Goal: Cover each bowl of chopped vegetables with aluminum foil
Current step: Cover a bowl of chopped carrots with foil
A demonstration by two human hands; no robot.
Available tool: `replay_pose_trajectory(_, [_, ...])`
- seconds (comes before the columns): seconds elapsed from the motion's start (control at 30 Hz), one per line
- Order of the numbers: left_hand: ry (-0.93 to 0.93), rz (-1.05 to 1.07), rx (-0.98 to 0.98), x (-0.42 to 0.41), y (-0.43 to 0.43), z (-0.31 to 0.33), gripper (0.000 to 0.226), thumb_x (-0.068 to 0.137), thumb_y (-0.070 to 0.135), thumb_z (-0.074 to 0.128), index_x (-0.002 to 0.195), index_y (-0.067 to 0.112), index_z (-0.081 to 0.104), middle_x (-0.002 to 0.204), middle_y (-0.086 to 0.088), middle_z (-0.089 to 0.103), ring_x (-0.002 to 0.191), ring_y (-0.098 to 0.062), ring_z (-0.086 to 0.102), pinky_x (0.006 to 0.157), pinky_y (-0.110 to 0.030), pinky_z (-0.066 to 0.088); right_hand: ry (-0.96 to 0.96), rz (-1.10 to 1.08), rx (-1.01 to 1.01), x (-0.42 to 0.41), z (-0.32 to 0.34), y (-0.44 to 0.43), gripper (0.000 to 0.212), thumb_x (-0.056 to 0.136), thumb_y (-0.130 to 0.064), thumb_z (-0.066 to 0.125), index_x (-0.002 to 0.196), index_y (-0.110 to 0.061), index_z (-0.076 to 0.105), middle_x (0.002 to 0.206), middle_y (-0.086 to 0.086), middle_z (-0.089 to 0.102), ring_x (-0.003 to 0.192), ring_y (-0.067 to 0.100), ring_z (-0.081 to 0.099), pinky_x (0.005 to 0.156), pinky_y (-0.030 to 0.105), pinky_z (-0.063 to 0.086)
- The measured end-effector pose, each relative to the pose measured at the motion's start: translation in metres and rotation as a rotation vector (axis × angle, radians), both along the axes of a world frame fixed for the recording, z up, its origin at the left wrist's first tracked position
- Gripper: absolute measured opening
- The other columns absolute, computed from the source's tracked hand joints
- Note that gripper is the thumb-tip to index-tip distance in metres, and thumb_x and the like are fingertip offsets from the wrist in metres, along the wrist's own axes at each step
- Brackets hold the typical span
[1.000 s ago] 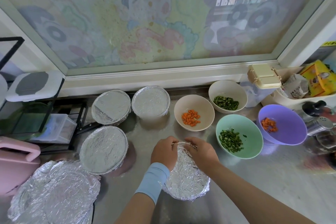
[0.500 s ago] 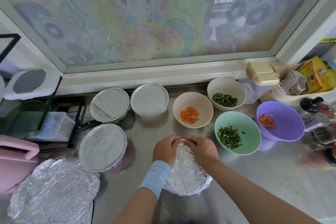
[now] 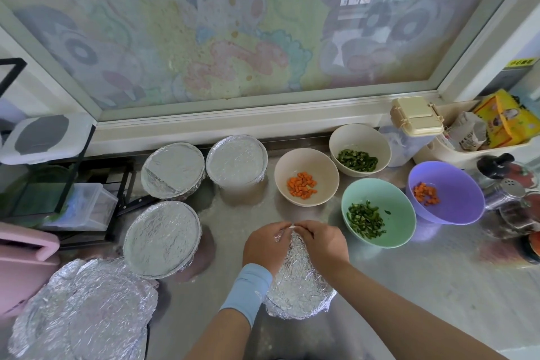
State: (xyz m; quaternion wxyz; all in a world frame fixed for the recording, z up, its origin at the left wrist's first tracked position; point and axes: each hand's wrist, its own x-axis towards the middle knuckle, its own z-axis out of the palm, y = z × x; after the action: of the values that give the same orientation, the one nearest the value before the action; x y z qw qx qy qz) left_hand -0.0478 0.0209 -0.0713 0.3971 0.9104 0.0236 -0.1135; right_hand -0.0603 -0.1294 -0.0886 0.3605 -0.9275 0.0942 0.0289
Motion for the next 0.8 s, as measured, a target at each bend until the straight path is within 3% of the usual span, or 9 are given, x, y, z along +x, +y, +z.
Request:
replay_pose_trajectory(0.27, [0.001, 0.132, 0.035, -0.003, 0.001, -0.003, 0.025, 0.100, 0.024, 0.046, 0.107, 0.027, 0.069, 0.102, 0.012, 0.070, 0.093, -0.011, 0.063, 0.080, -0.022, 0.047, 0.015, 0.029, 0.065, 0.006, 0.008, -0.003, 0.023, 0.092, -0.035, 0.064, 0.113, -0.029, 0.067, 0.107, -0.015, 0.064, 0.097, 0.006, 0.059, 0.085, 0.026, 0.049])
replay_pose_trajectory(0.4, [0.008, 0.108, 0.006, 0.001, 0.006, 0.000, 0.027, 0.097, 0.015, 0.046, 0.107, 0.025, 0.068, 0.104, 0.010, 0.070, 0.098, -0.011, 0.062, 0.085, -0.023, 0.048, 0.032, -0.020, 0.089, 0.005, 0.009, -0.001, 0.007, 0.091, -0.030, 0.065, 0.095, -0.029, 0.070, 0.089, -0.015, 0.066, 0.083, 0.006, 0.060, 0.074, 0.025, 0.049])
replay_pose_trajectory(0.53, [-0.024, -0.028, -0.013, 0.005, 0.004, 0.000, 0.034, 0.095, 0.013, 0.048, 0.116, 0.026, 0.070, 0.116, 0.012, 0.068, 0.108, -0.007, 0.061, 0.096, -0.021, 0.046, 0.031, -0.023, 0.088, 0.004, 0.006, 0.003, 0.010, 0.091, -0.032, 0.064, 0.095, -0.031, 0.073, 0.086, -0.016, 0.070, 0.080, 0.005, 0.062, 0.072, 0.025, 0.050])
replay_pose_trajectory(0.63, [-0.046, -0.027, -0.008, 0.007, 0.003, -0.003, 0.023, 0.098, 0.028, 0.053, 0.109, 0.026, 0.073, 0.107, 0.011, 0.071, 0.098, -0.006, 0.063, 0.090, -0.024, 0.050, 0.030, -0.021, 0.064, 0.003, 0.006, 0.003, 0.011, 0.092, -0.033, 0.063, 0.096, -0.031, 0.073, 0.088, -0.015, 0.070, 0.081, 0.006, 0.061, 0.072, 0.025, 0.049])
replay_pose_trajectory(0.8, [-0.056, -0.017, 0.013, 0.007, 0.003, -0.004, 0.022, 0.099, 0.027, 0.051, 0.105, 0.025, 0.072, 0.101, 0.010, 0.072, 0.091, -0.008, 0.063, 0.083, -0.025, 0.050, 0.068, 0.010, 0.047, 0.006, 0.007, 0.005, 0.010, 0.094, -0.032, 0.060, 0.093, -0.030, 0.070, 0.090, -0.013, 0.065, 0.081, 0.009, 0.060, 0.072, 0.027, 0.048])
